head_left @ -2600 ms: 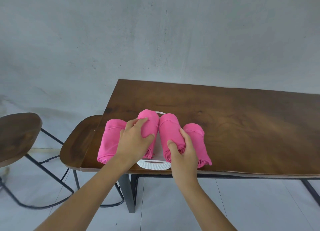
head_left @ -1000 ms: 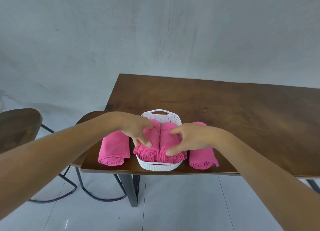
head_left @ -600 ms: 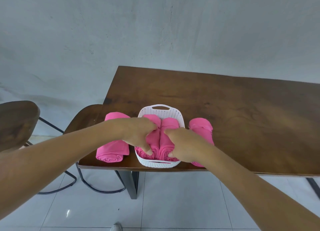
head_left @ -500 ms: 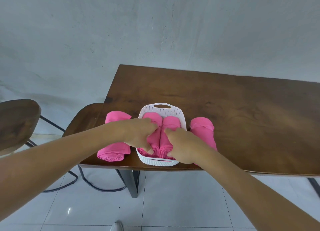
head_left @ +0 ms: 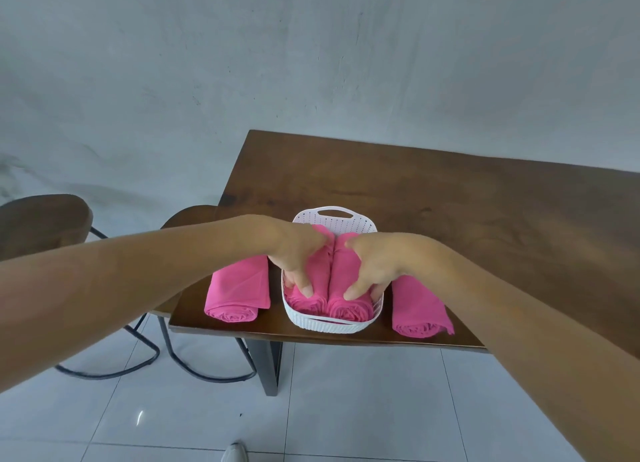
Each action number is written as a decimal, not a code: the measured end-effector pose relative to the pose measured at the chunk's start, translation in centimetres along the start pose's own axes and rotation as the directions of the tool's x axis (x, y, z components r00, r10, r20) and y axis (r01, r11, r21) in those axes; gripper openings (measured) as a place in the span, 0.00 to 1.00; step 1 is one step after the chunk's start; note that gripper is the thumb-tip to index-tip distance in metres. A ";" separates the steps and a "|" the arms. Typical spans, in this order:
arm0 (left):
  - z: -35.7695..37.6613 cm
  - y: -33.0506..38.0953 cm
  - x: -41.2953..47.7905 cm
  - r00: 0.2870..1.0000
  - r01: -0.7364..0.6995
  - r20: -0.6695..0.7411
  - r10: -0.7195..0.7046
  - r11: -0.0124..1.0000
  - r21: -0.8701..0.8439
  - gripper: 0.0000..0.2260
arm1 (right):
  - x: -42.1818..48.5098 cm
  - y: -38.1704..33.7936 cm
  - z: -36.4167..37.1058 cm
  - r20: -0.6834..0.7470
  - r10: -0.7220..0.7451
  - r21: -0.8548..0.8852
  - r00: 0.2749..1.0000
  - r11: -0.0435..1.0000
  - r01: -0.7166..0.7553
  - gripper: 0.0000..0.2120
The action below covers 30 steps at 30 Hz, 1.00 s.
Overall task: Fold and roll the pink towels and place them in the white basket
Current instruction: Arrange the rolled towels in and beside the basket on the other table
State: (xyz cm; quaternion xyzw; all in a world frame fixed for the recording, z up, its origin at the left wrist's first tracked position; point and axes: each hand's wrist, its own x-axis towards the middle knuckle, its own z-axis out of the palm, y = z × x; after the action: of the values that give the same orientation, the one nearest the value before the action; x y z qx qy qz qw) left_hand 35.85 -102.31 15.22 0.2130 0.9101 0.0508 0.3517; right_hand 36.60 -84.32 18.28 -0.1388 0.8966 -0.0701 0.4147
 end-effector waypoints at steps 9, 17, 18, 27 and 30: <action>4.9 2.8 1.6 0.966 0.151 -0.246 -0.077 0.942 0.299 0.52 | 3.3 0.0 5.0 -0.236 0.018 -0.295 0.972 0.951 -0.089 0.61; 5.3 2.8 1.9 0.953 0.173 -0.292 -0.086 0.942 0.286 0.52 | 3.4 0.1 5.2 -0.299 0.037 -0.221 0.954 0.969 -0.107 0.55; 5.0 2.7 1.5 0.953 0.168 -0.288 -0.088 0.950 0.264 0.53 | 3.1 0.2 5.2 -0.315 0.036 -0.208 0.948 0.972 -0.106 0.55; 3.0 -0.5 -4.3 0.807 -0.056 -0.590 -0.016 0.993 -0.103 0.26 | -0.9 4.0 5.6 -0.788 0.021 0.054 0.616 0.998 0.035 0.19; 4.4 -3.6 -4.7 0.633 0.006 -0.753 -0.179 0.974 -0.227 0.18 | -0.2 7.5 6.4 -0.751 0.224 0.264 0.621 0.964 -0.028 0.21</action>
State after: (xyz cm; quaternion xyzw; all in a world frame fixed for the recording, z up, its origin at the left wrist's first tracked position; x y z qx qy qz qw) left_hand 40.59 -107.79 14.01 0.0870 0.9725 0.2109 -0.0467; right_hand 40.18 -77.15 12.46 0.0166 0.9806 -0.1953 0.0062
